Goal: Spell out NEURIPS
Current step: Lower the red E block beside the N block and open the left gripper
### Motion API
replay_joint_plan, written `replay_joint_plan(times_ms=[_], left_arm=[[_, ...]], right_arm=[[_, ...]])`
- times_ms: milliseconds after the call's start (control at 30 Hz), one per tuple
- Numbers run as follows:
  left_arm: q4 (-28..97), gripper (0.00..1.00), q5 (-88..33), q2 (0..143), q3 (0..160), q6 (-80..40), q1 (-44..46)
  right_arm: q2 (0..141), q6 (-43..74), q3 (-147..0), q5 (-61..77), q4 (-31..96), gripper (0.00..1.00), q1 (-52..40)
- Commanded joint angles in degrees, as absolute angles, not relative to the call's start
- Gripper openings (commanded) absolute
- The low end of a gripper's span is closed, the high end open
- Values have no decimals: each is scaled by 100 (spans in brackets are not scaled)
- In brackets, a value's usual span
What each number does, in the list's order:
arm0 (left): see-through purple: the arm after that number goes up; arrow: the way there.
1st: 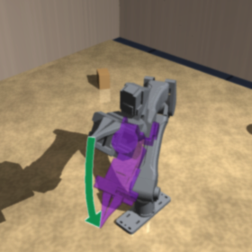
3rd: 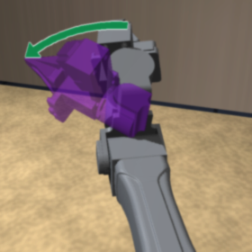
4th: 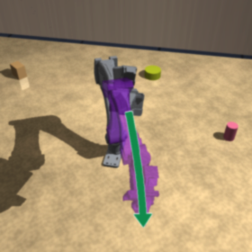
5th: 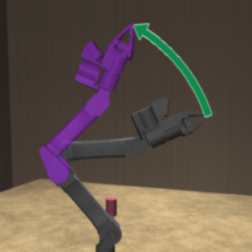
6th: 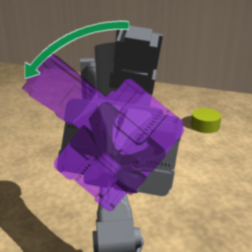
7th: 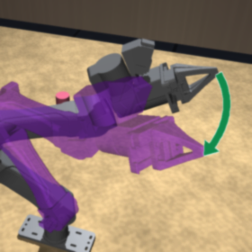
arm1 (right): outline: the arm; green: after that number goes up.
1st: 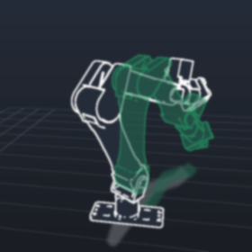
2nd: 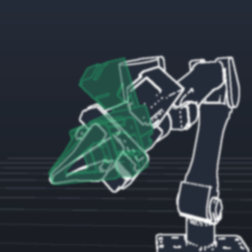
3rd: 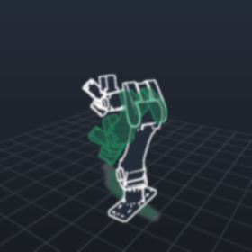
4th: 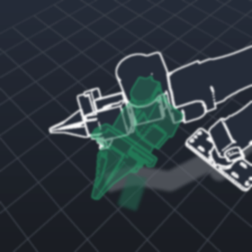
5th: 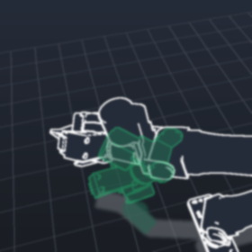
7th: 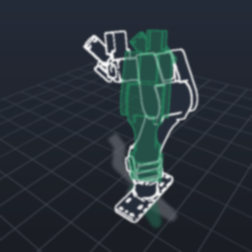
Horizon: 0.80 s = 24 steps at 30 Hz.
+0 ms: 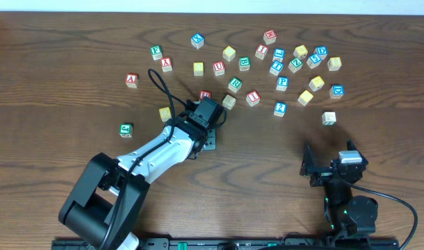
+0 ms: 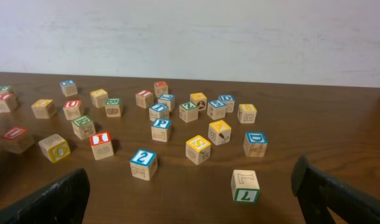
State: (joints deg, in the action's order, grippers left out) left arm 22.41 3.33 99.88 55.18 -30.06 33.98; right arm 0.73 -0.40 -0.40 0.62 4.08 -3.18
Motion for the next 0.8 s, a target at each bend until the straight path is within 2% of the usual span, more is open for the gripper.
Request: replay_joint_plan(times_ms=[0,200,267,767], left_arm=[[2239,22,344,10084,5461,-3052,3409],[2239,23,344,10082,5465,-3052,3409],[2239,30,344,10082,5465,-3050,3409],[2263,34,344,10029,5507,-3050,3409]], right_arm=[[49,38,-34,58,434,99,-270],[49,38,-34,58,434,99,-272],[49,38,-34,58,434,99,-270],[49,38,-34,58,434,99,-270]])
